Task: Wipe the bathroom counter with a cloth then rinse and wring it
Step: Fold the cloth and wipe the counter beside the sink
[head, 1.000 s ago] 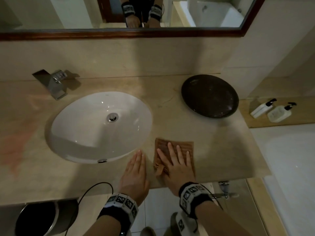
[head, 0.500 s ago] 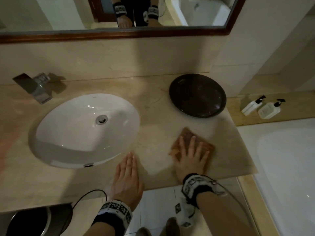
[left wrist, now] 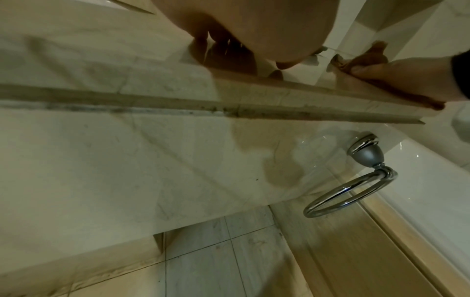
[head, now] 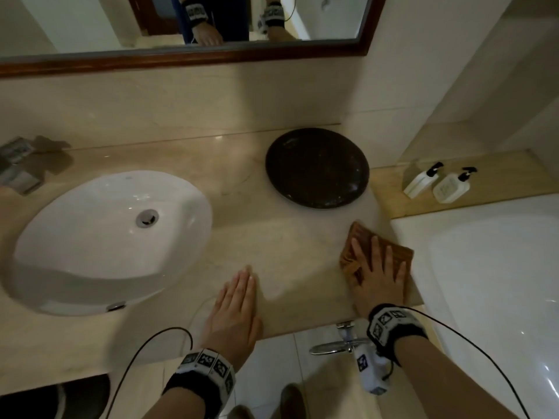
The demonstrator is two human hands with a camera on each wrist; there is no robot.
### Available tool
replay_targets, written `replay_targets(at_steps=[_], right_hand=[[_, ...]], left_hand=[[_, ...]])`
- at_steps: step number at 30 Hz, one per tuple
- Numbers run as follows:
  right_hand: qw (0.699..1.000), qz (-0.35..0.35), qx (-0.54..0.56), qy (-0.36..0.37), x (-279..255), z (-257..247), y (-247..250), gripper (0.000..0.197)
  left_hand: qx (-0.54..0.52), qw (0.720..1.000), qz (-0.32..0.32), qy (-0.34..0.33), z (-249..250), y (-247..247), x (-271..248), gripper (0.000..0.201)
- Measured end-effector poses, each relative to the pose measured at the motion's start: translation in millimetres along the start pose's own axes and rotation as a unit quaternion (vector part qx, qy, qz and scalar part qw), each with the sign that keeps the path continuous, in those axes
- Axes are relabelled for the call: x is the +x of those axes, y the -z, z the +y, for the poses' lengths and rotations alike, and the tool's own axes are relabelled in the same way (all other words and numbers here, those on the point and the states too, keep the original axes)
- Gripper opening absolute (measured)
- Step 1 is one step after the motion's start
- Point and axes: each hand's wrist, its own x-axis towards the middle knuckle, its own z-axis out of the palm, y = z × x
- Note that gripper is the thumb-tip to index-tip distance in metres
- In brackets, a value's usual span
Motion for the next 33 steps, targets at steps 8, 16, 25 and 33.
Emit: replay_targets(at_steps=[8, 16, 25, 33], right_hand=[[0.994, -0.007, 0.022, 0.104, -45.8, -118.6, -13.5, 0.076], [0.989, 0.022, -0.003, 0.148, -16.2, -13.0, -5.1, 0.072], [0.995, -0.035, 0.036, 0.087, -9.3, -115.1, -1.6, 0.08], [0.965, -0.069, 0.011, 0.253, -3.9, -114.7, 9.9, 0.069]], left_hand=[[0.008, 1.0, 0.002, 0.01, 4.2, 2.2, 0.6, 0.067], [-0.006, 1.0, -0.015, 0.001, 0.3, 6.0, -1.3, 0.072], [-0.019, 0.999, -0.023, 0.017, 1.0, 7.2, -0.3, 0.071], [-0.011, 0.999, -0.031, -0.008, -6.6, 16.4, -0.8, 0.068]])
